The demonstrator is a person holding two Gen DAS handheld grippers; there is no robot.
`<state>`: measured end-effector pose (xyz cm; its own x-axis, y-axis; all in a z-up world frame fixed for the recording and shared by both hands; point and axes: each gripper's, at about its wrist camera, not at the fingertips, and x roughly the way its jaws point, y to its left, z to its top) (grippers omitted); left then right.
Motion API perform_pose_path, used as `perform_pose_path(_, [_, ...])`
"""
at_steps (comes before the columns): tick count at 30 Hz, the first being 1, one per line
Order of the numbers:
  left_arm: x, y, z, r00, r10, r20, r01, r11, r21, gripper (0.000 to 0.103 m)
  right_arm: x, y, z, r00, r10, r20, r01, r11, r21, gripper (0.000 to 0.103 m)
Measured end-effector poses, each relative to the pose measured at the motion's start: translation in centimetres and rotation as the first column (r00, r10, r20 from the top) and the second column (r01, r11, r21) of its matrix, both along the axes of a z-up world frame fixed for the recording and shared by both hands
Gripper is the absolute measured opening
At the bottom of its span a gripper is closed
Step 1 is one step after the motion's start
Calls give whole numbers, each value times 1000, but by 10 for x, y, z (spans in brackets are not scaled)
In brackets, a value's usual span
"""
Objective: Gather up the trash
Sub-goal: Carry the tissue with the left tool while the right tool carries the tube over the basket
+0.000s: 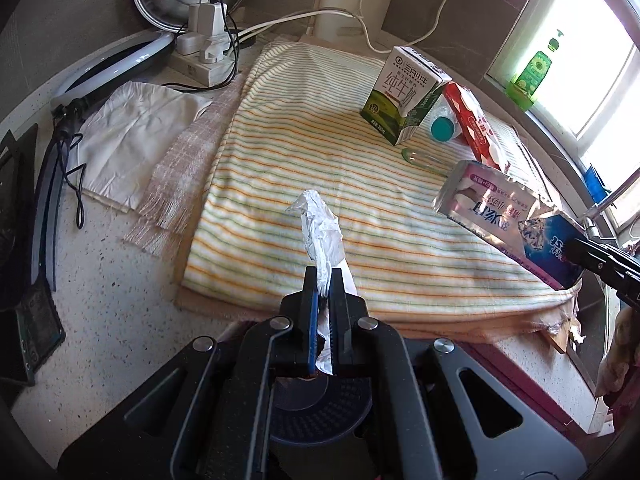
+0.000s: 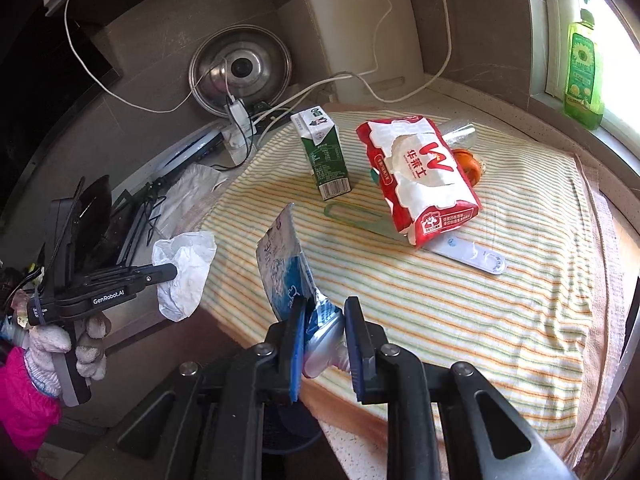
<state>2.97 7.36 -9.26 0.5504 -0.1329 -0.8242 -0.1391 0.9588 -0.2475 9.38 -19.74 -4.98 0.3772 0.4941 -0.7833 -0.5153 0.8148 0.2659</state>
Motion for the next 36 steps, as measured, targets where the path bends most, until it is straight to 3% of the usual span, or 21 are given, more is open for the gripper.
perform_pose_path(15, [-63, 3, -25, 998, 10, -60, -12, 1000, -24, 2, -69, 27, -25, 991, 102, -82, -104, 994, -19, 17])
perform_pose_path(36, [-84, -14, -132, 967, -11, -256, -9, 997, -77, 2, -103, 53, -116, 971, 60, -233, -93, 986, -135, 17])
